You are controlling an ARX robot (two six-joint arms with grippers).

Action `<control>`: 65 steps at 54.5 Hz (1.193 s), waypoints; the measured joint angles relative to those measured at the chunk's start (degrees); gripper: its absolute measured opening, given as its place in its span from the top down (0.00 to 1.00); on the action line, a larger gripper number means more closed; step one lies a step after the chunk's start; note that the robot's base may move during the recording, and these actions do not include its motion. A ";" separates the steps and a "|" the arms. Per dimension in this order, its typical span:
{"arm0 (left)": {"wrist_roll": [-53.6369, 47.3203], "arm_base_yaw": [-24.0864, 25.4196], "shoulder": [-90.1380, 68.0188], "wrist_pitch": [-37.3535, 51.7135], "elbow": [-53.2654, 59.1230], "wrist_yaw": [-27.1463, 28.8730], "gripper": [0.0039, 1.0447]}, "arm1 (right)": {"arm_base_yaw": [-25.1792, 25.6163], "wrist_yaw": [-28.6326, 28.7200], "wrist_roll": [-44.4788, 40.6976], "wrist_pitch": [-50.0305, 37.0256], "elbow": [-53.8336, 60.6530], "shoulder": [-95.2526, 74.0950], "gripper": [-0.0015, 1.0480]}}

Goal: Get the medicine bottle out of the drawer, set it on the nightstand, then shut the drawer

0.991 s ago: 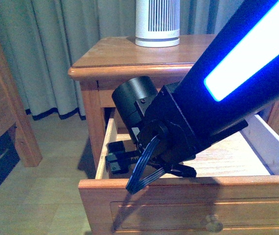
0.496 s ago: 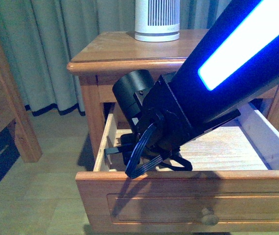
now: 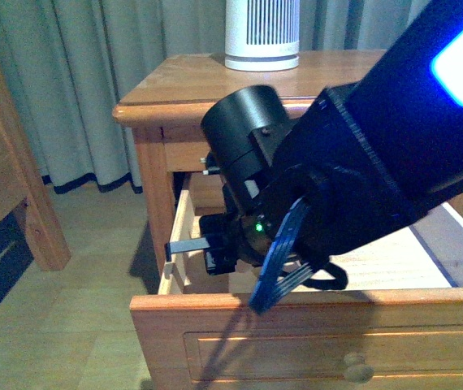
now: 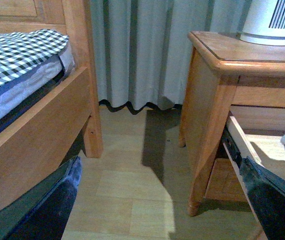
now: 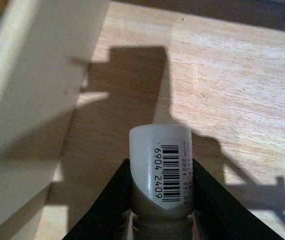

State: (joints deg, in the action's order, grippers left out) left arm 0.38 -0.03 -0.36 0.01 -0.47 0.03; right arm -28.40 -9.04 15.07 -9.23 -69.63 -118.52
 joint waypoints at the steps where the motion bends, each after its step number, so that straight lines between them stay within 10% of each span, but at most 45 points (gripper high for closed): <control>1: 0.00 0.00 0.00 0.00 0.00 0.00 0.06 | 0.39 0.55 0.04 -0.11 1.01 1.29 0.71; 24: 0.00 0.00 0.00 0.00 0.00 0.00 0.06 | 7.45 7.17 -4.94 3.17 -3.08 20.50 0.71; 58: 0.00 0.00 0.00 0.00 0.00 0.00 0.06 | 12.46 -3.50 -17.99 13.77 -37.79 -7.82 0.71; 65: 0.00 0.00 0.00 0.00 0.00 0.00 0.06 | 12.44 -4.02 -18.18 13.62 -38.62 -7.91 0.53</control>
State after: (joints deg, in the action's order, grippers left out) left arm 0.38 -0.03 -0.36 0.01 -0.47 0.03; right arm -15.97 -13.06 -3.11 4.38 -108.25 -126.43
